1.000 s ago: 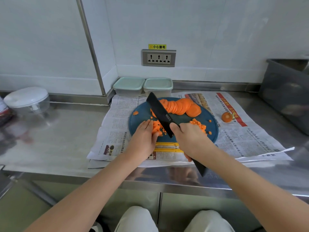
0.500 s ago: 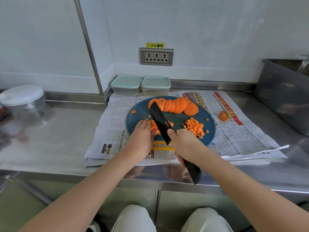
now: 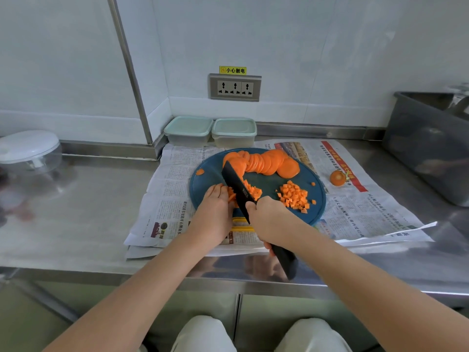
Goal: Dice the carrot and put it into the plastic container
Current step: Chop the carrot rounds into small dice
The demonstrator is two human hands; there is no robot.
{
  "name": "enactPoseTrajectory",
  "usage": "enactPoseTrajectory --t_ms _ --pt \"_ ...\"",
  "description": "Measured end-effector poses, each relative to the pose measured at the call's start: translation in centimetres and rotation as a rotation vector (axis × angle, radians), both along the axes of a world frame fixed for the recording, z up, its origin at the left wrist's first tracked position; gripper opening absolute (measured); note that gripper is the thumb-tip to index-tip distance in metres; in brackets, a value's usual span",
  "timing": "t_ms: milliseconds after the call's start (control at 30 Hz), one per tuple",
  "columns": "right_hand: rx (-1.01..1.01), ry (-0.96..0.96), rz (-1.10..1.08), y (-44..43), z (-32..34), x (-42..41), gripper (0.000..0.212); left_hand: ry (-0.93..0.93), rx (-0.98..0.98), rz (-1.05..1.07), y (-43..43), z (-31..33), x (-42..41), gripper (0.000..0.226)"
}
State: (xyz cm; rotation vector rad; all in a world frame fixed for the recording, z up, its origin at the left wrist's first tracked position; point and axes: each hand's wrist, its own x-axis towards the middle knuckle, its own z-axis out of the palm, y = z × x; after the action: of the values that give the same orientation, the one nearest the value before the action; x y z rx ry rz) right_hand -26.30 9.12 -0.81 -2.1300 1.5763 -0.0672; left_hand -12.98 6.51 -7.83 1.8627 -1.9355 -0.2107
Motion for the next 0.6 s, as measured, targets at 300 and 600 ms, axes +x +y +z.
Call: enactPoseTrajectory --t_ms 300,600 --pt "-0.031 0.151 -0.016 -1.3 0.7 1.5 0.026 0.032 0.015 -0.07 -0.3 0.2 0.9 0.041" --pt "0.101 -0.149 -0.228 -1.0 0.7 -1.9 0.036 0.0 0.059 -0.168 -0.4 1.4 1.8 0.058"
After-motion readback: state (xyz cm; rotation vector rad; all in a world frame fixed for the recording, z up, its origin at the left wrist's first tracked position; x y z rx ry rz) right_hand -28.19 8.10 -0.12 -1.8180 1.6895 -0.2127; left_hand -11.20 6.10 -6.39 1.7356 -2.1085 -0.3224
